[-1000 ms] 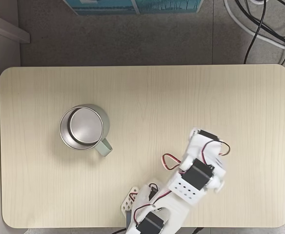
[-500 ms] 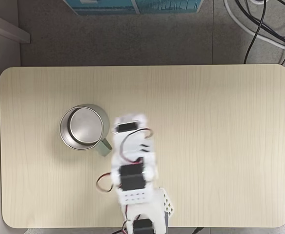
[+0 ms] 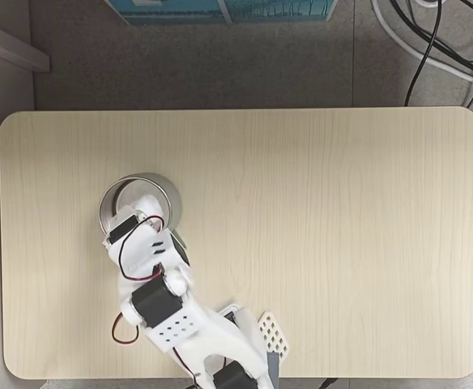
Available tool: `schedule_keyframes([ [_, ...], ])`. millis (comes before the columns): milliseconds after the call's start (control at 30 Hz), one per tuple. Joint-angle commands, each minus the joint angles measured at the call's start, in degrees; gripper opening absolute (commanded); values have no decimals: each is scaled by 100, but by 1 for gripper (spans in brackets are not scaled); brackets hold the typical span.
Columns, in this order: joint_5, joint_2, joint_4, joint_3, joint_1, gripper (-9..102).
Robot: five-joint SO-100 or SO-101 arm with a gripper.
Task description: Grasp a dressing and put it in the cup.
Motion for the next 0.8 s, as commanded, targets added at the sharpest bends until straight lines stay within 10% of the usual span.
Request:
schedule_keyframes([
  [0, -44, -26, -185, -158, -35, 0],
  [200, -35, -149, -141, -193, -62, 2],
  [400, -70, -343, -141, -396, -123, 26],
  [767, -141, -343, -255, -580, -290, 27],
])
